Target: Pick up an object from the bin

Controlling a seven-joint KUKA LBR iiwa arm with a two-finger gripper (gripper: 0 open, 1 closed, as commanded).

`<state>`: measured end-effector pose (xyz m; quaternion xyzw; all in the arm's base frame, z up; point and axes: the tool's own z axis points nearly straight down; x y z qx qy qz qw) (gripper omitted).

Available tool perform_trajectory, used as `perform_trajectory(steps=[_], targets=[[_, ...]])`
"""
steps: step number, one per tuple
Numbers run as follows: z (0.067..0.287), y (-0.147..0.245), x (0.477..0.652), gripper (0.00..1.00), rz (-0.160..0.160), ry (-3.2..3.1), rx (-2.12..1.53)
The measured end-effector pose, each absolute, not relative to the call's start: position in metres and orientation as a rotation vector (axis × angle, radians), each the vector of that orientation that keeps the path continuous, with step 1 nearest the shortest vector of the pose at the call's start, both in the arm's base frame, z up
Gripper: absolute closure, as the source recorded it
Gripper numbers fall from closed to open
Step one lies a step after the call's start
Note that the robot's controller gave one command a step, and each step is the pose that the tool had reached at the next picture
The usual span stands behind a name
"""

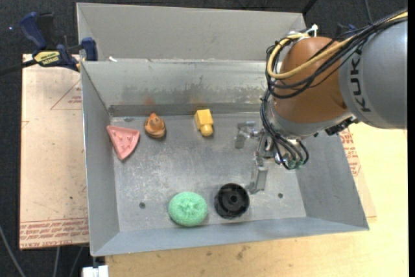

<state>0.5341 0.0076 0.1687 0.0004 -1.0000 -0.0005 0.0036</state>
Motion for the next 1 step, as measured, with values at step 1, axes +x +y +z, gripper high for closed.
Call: perform_trajectory(steps=[1], targets=[[0.1731,0.0076,0.5360,0.00,-0.002,-3.142,0.001]])
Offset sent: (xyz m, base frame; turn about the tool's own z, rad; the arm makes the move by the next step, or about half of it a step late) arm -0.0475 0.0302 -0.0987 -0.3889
